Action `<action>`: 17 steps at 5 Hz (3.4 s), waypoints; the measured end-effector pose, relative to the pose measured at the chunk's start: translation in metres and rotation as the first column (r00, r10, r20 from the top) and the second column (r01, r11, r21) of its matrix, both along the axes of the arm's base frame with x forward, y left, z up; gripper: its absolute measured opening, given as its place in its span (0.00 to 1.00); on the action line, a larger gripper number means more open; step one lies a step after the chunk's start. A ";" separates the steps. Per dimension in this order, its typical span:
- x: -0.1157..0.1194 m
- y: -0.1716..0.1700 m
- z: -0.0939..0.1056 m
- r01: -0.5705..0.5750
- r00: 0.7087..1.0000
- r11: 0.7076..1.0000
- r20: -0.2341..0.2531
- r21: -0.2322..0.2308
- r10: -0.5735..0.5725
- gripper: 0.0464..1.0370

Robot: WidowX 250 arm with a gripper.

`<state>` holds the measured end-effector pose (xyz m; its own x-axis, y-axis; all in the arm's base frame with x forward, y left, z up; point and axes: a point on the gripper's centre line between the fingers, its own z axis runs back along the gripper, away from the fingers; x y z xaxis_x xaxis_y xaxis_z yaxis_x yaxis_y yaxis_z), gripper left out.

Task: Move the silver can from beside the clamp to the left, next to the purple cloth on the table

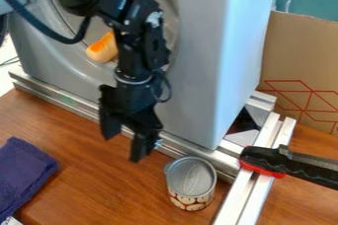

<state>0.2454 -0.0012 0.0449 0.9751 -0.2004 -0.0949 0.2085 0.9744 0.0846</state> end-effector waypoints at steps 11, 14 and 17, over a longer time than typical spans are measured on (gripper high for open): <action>0.009 -0.046 -0.046 -0.184 0.979 0.983 0.081 -0.025 0.186 0.96; -0.031 0.060 -0.049 -0.364 0.931 0.929 0.039 0.068 0.362 0.96; -0.038 0.114 -0.046 -0.409 0.912 0.904 0.022 0.128 0.409 0.96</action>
<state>0.2077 0.1127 -0.0008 0.9683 0.2299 -0.0978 -0.2053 0.9552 0.2130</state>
